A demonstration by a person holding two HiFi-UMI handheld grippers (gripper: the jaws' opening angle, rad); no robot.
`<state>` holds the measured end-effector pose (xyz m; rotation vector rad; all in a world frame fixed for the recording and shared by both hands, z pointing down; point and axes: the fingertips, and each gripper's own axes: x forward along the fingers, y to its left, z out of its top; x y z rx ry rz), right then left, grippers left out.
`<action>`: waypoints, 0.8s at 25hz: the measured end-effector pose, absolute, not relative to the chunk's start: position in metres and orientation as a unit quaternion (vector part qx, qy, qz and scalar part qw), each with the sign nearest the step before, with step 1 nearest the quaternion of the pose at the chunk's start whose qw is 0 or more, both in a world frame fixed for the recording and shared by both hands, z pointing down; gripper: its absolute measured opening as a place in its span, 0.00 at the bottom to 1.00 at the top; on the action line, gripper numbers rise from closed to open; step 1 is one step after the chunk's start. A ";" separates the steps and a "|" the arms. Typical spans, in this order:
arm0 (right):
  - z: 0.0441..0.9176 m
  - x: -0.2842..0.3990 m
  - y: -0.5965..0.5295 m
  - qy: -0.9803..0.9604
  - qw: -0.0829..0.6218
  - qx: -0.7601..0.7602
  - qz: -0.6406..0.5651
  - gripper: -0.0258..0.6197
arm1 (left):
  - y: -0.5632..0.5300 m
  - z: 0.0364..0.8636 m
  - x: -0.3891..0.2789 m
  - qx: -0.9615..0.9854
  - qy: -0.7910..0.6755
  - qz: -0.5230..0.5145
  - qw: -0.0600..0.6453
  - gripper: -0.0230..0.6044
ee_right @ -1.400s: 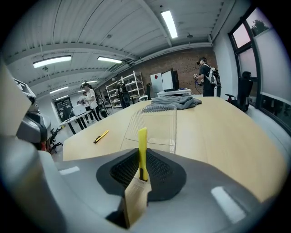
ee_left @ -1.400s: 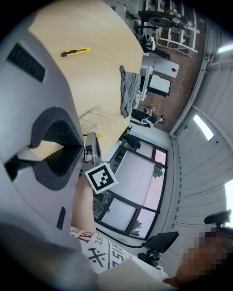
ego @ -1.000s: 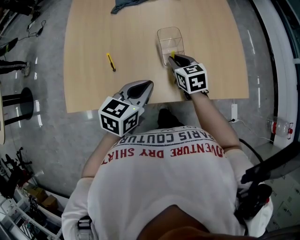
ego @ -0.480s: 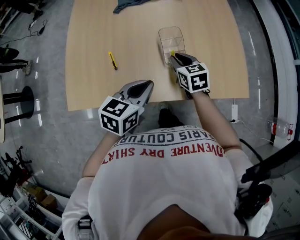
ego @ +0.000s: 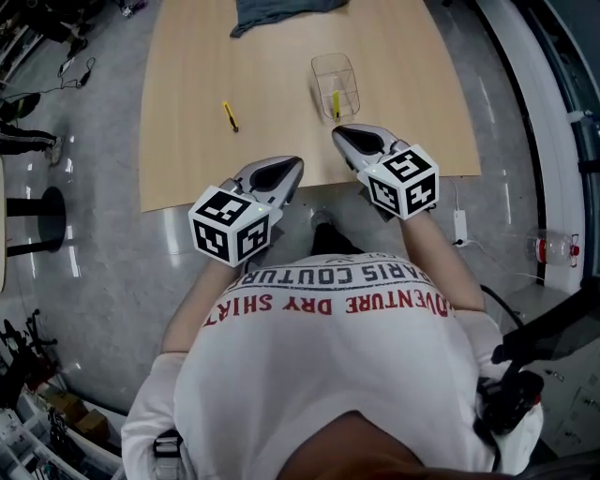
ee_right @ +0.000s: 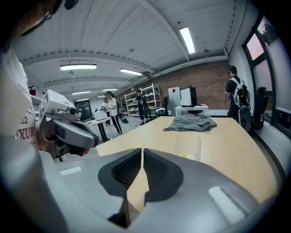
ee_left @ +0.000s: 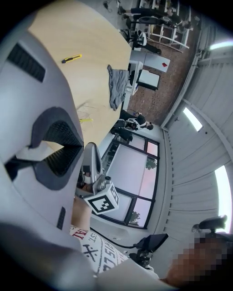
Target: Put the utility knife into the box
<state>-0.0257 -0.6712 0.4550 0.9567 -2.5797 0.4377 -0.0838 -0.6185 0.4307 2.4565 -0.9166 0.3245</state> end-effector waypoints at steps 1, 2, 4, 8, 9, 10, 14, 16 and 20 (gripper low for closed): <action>0.443 -0.030 -0.646 -0.916 0.173 0.330 0.147 0.06 | -0.602 0.423 -0.084 0.906 -0.329 0.112 0.241 0.04; 0.433 -0.032 -0.623 -0.921 0.167 0.323 0.143 0.04 | -0.587 0.416 -0.084 0.911 -0.322 0.105 0.234 0.04; 0.416 -0.038 -0.581 -0.927 0.151 0.310 0.146 0.04 | -0.558 0.406 -0.085 0.920 -0.309 0.094 0.221 0.04; 0.398 -0.052 -0.505 -0.928 0.154 0.304 0.148 0.04 | -0.495 0.393 -0.089 0.930 -0.283 0.085 0.218 0.04; 0.393 -0.054 -0.489 -0.927 0.159 0.305 0.146 0.04 | -0.480 0.389 -0.089 0.931 -0.280 0.083 0.219 0.04; 0.389 -0.055 -0.477 -0.927 0.161 0.306 0.146 0.04 | -0.469 0.385 -0.089 0.932 -0.277 0.081 0.219 0.04; 0.378 -0.052 -0.451 -0.928 0.155 0.304 0.148 0.04 | -0.447 0.381 -0.089 0.933 -0.281 0.087 0.207 0.04; 0.374 -0.049 -0.430 -0.929 0.155 0.303 0.145 0.04 | -0.427 0.377 -0.091 0.932 -0.289 0.083 0.203 0.04; 0.364 -0.040 -0.357 -0.933 0.150 0.300 0.133 0.04 | -0.353 0.379 -0.081 0.928 -0.298 0.076 0.208 0.04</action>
